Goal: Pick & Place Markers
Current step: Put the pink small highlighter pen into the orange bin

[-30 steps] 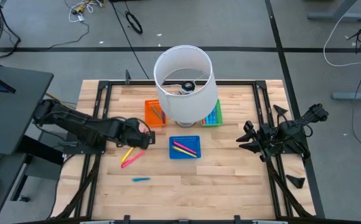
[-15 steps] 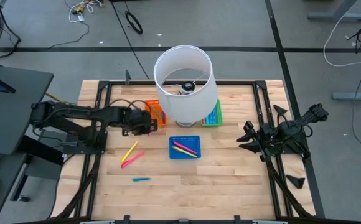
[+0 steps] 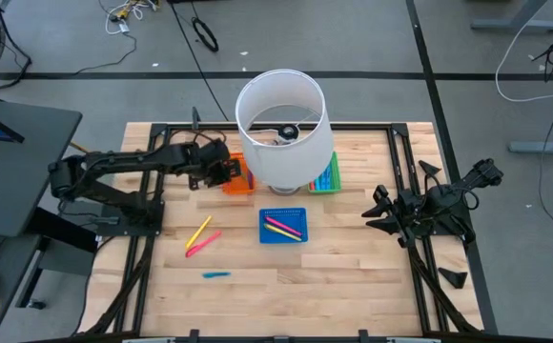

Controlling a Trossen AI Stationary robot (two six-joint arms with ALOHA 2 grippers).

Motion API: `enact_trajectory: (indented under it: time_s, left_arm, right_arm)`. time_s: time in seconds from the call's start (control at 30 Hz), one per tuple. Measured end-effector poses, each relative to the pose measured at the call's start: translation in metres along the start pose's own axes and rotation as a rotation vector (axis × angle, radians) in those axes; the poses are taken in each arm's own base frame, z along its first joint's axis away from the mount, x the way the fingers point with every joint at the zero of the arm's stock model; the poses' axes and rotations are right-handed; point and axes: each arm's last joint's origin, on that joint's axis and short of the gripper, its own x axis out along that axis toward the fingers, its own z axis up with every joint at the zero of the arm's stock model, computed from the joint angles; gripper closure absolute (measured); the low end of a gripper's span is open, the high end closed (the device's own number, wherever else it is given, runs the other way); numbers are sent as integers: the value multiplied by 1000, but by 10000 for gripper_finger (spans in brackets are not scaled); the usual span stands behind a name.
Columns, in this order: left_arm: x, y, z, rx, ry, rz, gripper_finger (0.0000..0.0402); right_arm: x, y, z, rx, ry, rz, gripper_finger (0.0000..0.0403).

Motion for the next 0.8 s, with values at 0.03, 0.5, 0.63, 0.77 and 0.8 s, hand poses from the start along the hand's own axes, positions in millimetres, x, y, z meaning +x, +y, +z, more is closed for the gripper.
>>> enact_trajectory:
  time_s: [0.03, 0.5, 0.63, 0.77, 0.8]
  left_arm:
    - [2, -1, 4, -1, -5, -8, 360]
    - [41, -4, 16, -13, 47, 1, 354]
    - [47, -2, 17, -19, 46, 27, 354]
    - [48, -4, 18, -22, 35, 16, 353]
    - [48, -4, 18, -22, 31, 12, 353]
  right_arm:
    - [0, 0, 0, 0, 0, 0, 284]
    - [0, 0, 0, 0, 0, 0, 284]
    - [0, 0, 0, 0, 0, -1, 284]
    - [0, 0, 0, 0, 0, 0, 284]
    - [0, 0, 0, 0, 0, 0, 284]
